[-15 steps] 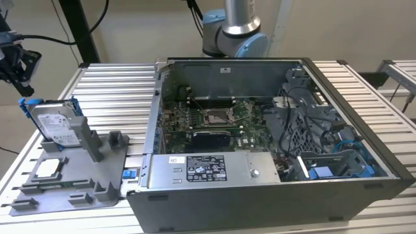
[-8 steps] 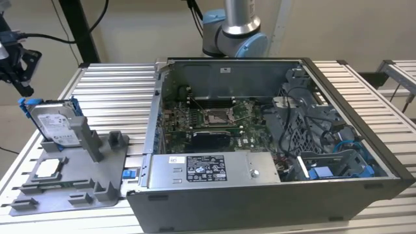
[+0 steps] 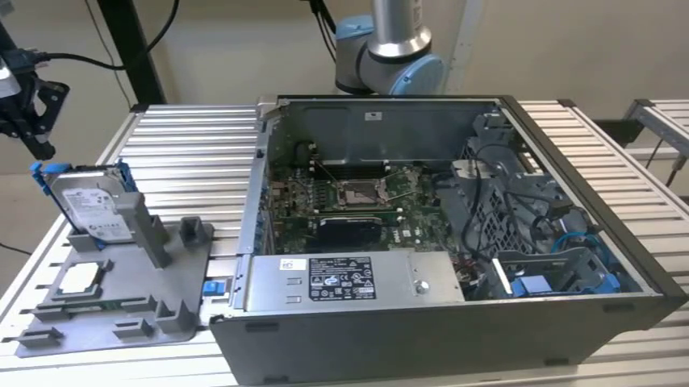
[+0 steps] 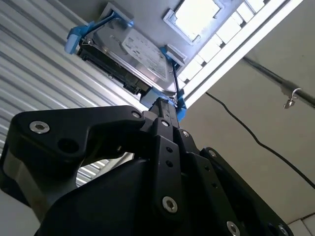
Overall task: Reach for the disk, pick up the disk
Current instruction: 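Pick up the disk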
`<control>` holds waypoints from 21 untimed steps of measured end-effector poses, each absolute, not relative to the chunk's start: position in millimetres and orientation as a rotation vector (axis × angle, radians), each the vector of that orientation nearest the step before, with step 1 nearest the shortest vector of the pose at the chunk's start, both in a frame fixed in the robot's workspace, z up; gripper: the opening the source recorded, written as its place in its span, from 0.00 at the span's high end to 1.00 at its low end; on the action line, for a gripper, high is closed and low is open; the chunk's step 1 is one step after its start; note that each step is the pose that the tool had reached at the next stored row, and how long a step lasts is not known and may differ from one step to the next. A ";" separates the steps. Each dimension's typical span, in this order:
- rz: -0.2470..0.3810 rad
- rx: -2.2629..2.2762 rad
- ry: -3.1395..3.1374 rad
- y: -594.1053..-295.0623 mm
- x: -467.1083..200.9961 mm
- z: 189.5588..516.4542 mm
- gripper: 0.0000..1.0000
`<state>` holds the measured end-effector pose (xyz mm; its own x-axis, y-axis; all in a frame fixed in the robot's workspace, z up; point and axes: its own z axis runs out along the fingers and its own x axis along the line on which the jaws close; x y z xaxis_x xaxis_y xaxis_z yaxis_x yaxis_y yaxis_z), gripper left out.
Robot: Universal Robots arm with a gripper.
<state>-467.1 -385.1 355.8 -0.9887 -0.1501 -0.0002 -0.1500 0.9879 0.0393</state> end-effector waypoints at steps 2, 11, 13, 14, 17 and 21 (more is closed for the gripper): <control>-0.062 0.237 -3.129 -385.1 -467.1 355.7 1.00; -0.062 0.264 -3.127 -385.1 -467.1 355.7 1.00; -0.061 0.293 -3.124 -385.1 -467.1 355.8 1.00; -0.061 0.310 -3.122 -385.1 -467.1 355.8 1.00; -0.061 0.364 -3.115 -385.1 -467.1 355.8 1.00; -0.060 0.441 -3.105 -385.1 -467.1 355.8 1.00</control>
